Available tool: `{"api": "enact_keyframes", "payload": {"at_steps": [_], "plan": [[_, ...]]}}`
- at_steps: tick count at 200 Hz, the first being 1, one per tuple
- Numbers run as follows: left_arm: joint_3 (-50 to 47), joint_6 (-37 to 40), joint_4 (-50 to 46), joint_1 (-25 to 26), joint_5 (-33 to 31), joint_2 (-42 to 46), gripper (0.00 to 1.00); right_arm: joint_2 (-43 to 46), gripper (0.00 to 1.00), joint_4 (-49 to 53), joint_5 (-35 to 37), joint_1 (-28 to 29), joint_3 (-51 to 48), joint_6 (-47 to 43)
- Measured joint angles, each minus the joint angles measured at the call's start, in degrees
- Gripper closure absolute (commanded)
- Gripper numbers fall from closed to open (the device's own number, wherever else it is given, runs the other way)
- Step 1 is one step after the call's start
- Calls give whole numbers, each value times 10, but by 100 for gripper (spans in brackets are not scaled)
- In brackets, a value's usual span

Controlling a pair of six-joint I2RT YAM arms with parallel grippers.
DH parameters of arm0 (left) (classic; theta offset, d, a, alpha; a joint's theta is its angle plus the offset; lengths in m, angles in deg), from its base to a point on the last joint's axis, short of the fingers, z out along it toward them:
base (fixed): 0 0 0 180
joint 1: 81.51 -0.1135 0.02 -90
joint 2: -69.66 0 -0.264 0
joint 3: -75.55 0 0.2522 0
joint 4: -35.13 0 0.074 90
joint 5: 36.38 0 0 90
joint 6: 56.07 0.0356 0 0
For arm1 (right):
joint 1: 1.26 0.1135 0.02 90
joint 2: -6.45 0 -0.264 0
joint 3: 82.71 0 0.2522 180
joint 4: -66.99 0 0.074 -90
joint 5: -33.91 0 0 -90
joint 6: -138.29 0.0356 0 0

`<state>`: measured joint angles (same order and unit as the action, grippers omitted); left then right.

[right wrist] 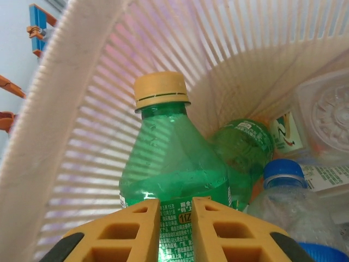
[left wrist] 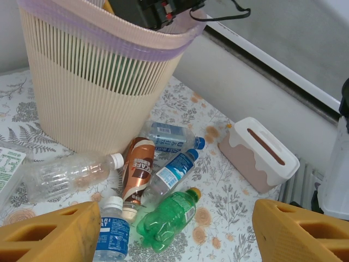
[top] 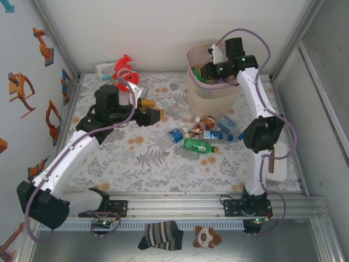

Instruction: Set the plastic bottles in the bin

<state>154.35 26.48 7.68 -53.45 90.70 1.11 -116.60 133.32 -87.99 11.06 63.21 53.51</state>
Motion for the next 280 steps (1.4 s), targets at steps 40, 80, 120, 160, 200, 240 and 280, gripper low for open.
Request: {"api": "enact_keyframes", "payload": {"at_steps": [40,80,120,160,200,240,280], "plan": [[-3,0,0,0,0,0,27,-31,79,-6,14,0,0,4],[-3,0,0,0,0,0,27,-45,79,10,50,0,21,5],[-3,0,0,0,0,0,27,-43,77,19,64,1,25,6],[-3,0,0,0,0,0,27,-12,76,32,72,2,23,9],[-3,0,4,0,-3,-9,27,69,75,33,76,2,17,10],[10,6,-1,0,-19,-61,27,165,74,31,95,2,-29,10],[51,21,-11,-7,-44,-125,27,252,74,24,124,2,-119,10]]}}
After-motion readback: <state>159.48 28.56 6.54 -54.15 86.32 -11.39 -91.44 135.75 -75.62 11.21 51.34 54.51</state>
